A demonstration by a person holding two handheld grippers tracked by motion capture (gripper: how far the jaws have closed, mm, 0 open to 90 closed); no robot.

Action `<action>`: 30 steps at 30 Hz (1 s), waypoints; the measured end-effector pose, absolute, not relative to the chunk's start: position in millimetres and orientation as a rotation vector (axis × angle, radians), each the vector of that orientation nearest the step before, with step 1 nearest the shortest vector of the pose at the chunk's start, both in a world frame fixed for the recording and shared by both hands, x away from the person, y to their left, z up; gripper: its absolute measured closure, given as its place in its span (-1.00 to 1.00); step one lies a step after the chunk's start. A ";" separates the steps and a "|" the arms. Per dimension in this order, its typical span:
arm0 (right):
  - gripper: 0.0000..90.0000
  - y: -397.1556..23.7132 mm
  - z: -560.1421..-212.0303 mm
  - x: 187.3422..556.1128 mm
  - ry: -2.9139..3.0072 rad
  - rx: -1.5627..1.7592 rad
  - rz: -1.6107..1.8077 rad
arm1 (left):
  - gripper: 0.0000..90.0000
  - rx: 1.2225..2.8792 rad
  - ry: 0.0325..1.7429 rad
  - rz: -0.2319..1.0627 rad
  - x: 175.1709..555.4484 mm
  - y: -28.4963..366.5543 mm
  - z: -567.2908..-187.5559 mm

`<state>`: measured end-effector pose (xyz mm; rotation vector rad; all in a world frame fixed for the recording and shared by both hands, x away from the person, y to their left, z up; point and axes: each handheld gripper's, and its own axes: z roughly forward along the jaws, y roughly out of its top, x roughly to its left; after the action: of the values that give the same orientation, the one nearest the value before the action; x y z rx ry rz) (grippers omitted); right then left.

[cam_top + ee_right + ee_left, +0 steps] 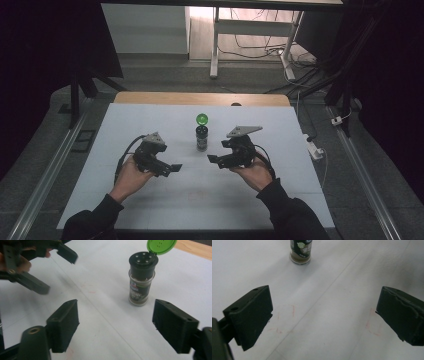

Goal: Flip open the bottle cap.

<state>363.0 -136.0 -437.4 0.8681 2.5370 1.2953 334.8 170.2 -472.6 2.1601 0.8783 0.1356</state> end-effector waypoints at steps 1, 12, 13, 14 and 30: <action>-0.59 -137.8 -437.4 360.9 2.535 0.869 1.291 | -0.97 2.158 0.876 0.143 331.6 171.8 -471.5; -0.80 -164.0 -440.2 336.5 2.545 0.900 1.287 | -1.00 2.127 0.894 0.167 292.1 194.9 -468.7; -0.80 -166.9 -440.7 334.2 2.545 0.905 1.287 | -1.00 2.119 0.901 0.167 288.4 198.0 -468.6; -0.80 -169.9 -441.3 331.7 2.542 0.905 1.286 | -1.00 2.113 0.905 0.168 284.7 201.2 -468.4; -1.00 -216.3 -451.4 298.3 2.460 0.960 1.247 | -1.00 2.013 1.020 0.235 225.8 254.6 -474.2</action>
<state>298.3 -216.3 -451.4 0.9601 2.4601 1.2475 225.8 254.6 -474.2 2.0126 1.0199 0.2351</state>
